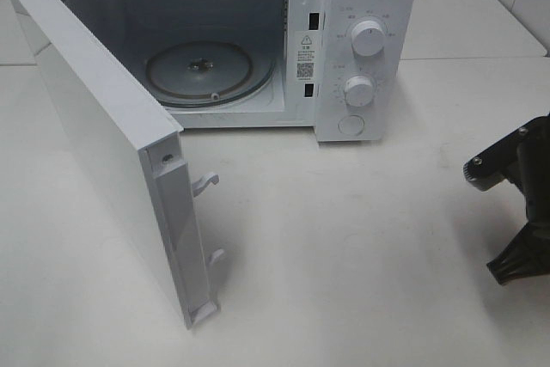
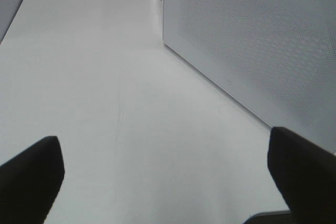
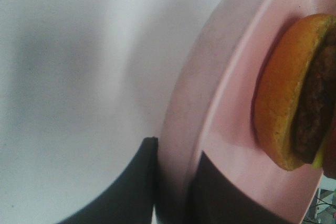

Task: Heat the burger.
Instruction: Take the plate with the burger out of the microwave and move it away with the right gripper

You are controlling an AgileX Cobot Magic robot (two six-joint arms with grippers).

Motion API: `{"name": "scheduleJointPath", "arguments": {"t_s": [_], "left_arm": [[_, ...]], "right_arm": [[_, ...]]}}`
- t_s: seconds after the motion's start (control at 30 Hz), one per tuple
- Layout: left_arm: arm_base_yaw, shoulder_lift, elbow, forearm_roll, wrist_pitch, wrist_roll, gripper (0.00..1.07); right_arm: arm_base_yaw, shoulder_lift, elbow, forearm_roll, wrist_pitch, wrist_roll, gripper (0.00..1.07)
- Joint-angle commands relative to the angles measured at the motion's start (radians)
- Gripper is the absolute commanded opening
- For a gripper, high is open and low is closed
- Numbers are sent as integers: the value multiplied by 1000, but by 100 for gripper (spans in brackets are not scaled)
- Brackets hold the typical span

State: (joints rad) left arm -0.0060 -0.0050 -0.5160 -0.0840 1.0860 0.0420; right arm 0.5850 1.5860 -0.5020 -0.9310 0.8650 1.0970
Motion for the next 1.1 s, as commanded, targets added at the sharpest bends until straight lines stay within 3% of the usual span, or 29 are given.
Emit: {"name": "scheduleJointPath", "arguments": {"t_s": [0.03, 0.67, 0.83, 0.97, 1.1], "left_arm": [[2, -5, 0, -7, -13, -5, 98], [2, -5, 0, -7, -13, -5, 98], [2, -5, 0, -7, -13, -5, 98], [2, -5, 0, -7, -13, -5, 98], [2, -5, 0, -7, -13, -5, 98]], "right_arm": [[0, 55, -5, -74, 24, 55, 8], [-3, 317, -5, -146, 14, 239, 16], [-3, 320, -5, -148, 7, 237, 27], [1, 306, -28, -111, 15, 189, 43], [1, 258, -53, -69, 20, 119, 47]]}}
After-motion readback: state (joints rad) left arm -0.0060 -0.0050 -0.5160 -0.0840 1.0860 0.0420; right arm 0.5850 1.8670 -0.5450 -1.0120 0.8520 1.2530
